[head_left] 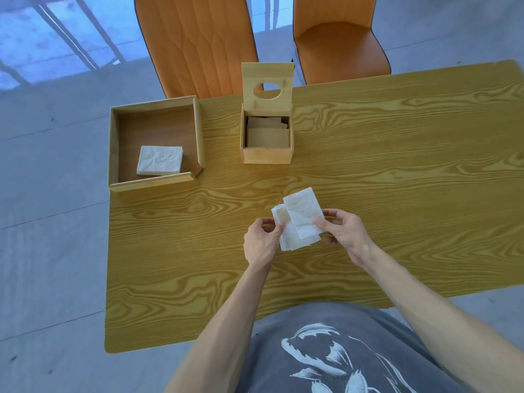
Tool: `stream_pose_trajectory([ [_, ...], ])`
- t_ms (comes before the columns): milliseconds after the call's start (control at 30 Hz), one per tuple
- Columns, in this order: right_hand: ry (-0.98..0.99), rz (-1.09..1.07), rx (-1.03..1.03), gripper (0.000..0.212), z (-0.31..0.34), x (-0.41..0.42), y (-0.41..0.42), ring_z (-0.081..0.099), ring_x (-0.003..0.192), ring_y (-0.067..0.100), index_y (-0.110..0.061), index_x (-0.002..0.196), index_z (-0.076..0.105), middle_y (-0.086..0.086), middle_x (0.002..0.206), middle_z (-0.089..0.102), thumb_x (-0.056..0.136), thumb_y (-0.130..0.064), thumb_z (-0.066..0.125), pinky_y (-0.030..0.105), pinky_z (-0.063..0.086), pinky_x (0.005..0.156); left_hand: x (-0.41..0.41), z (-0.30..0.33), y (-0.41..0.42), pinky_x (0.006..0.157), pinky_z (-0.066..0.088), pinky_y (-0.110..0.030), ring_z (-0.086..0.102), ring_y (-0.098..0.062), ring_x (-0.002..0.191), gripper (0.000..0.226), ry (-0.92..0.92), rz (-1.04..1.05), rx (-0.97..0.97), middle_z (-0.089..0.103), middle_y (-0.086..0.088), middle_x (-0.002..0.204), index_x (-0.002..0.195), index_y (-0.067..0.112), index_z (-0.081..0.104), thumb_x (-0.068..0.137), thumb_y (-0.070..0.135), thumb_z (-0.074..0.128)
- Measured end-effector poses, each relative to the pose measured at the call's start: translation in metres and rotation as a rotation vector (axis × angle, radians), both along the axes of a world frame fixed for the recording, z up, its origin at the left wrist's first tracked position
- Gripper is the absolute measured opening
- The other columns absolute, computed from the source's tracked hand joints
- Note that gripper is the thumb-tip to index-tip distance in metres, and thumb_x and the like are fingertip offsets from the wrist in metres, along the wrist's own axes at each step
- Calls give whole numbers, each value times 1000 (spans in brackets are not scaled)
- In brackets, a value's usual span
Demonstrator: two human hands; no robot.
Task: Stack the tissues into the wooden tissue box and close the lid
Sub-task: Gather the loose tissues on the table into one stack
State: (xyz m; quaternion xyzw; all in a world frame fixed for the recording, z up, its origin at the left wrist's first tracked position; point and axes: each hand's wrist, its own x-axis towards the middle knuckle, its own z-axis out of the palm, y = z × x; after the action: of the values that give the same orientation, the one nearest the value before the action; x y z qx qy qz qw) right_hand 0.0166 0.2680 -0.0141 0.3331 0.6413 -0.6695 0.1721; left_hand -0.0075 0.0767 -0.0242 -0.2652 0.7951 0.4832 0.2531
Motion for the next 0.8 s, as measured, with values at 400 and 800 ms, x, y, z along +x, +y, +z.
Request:
stream_pose_trajectory([
  [400, 7, 193, 549, 36, -6, 11, -28, 68, 79, 13, -22, 108, 66, -5, 87, 71, 78, -36, 79, 34, 56, 71, 0, -1, 0, 82, 60, -43, 74, -16, 83, 31, -4, -14, 14, 76, 8, 96, 108, 26, 67, 84, 45, 71],
  [800, 40, 357, 810, 39, -4, 10, -47, 60, 108, 24, -21, 125, 63, 4, 115, 64, 94, -43, 56, 35, 49, 81, 6, 1, 3, 83, 60, -46, 74, -18, 86, 37, -9, 28, 84, 75, 2, 98, 111, 24, 65, 84, 49, 69],
])
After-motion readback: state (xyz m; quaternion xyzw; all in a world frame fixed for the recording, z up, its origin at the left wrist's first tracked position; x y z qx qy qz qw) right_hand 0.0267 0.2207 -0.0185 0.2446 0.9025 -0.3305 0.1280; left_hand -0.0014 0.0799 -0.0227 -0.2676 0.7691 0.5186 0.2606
